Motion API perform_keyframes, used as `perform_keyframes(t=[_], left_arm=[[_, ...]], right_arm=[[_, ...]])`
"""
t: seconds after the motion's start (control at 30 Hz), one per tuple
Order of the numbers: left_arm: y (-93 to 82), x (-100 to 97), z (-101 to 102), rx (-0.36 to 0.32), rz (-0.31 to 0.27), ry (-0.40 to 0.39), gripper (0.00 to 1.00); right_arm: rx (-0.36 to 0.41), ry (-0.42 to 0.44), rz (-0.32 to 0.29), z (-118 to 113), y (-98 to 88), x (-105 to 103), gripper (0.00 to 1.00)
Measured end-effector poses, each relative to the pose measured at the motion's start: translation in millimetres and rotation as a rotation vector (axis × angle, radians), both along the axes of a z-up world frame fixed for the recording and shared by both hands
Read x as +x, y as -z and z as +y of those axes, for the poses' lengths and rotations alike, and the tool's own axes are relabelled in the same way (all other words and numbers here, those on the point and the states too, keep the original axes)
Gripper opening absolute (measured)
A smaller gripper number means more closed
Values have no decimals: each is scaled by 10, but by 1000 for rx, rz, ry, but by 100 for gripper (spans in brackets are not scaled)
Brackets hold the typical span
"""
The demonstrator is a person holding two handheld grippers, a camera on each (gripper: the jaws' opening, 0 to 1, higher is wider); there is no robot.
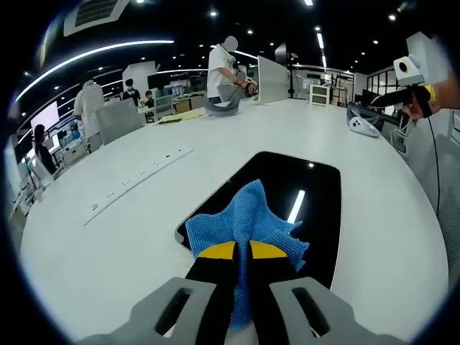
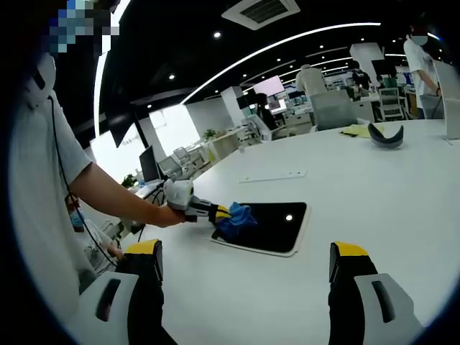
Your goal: Wipe the mirror surface with the cleaning cloth until all visible marks leave the cleaned area.
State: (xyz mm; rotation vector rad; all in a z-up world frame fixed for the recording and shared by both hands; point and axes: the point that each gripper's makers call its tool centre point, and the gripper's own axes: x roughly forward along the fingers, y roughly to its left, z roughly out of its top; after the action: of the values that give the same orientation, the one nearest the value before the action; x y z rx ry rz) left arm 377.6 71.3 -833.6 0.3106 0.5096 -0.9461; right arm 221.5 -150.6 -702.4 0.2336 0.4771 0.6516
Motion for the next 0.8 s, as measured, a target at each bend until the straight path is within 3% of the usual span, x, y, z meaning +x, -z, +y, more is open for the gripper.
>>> perform_keyframes(t=[0.8], left_arm=[[7,-137,25,-19,21,-35,3]], right_arm=[[1,2,-8,-1,-5,-7,97]])
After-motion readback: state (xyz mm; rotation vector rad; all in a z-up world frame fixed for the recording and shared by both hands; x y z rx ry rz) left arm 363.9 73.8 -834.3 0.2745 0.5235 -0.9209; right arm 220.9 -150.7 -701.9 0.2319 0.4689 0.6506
